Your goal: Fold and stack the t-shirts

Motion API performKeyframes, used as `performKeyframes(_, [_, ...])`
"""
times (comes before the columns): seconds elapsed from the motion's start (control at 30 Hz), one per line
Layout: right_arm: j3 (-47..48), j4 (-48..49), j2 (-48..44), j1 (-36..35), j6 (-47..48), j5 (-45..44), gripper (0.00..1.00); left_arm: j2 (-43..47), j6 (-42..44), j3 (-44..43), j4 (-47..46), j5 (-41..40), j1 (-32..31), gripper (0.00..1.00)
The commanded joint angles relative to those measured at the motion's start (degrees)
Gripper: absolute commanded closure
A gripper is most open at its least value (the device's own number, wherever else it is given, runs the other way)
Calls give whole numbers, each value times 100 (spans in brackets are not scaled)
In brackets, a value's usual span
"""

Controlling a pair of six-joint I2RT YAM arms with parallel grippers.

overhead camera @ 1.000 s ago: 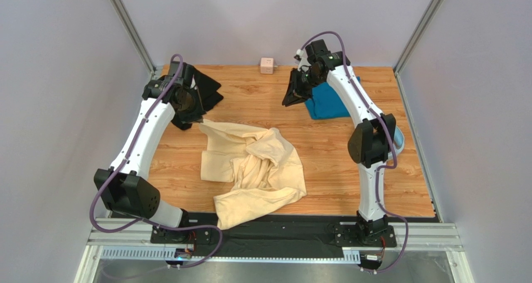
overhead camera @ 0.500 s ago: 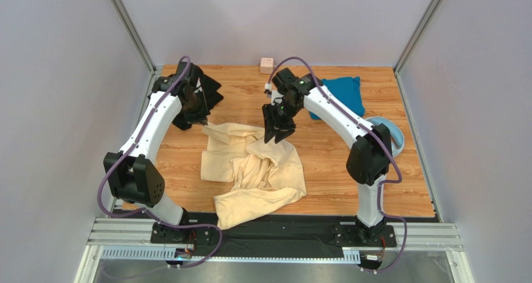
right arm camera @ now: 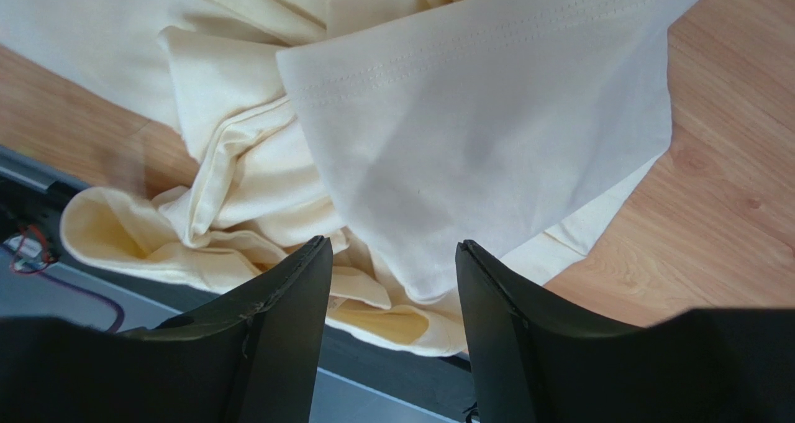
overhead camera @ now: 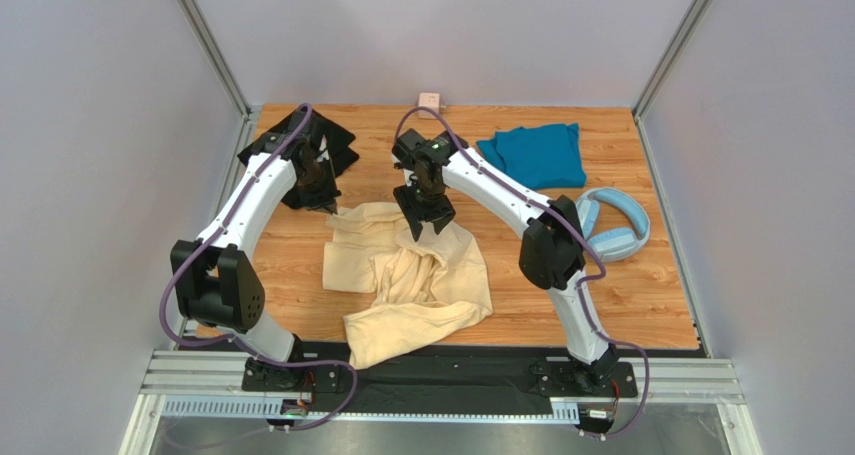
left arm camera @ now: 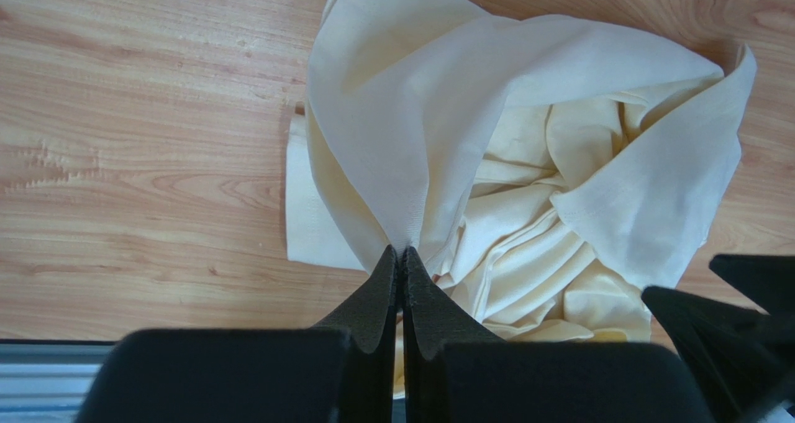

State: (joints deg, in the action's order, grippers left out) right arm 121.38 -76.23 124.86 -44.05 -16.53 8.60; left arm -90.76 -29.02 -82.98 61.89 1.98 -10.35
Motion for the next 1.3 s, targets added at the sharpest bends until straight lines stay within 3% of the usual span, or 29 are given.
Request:
performKeyframes(0.0, [456,20,302,-165,159,-500,43,129,186,-16,-89,215,24,100])
performKeyframes(0.57, [553,240,838,-534,54,-552,43,85,379,1,34,110,24,100])
performKeyframes(0.9, [843,257,979,-534,115,-1764,43,58,353,142,-80,277,24,100])
performKeyframes(0.97, [843,249,1023,-543,168,-1897,46,59,344,159,-89,277,24,100])
performKeyframes(1.07, [765,222,1032,-534,177,-2020,67,67,344,168,-89,277,24,100])
performKeyframes(1.13, [720,231,1006,-534,168,-2029,89,59,344,159,-89,277,24,100])
performKeyframes(1.27, [589,240,883,-534,142,-2090,100,50,309,151,-107,303,24,100])
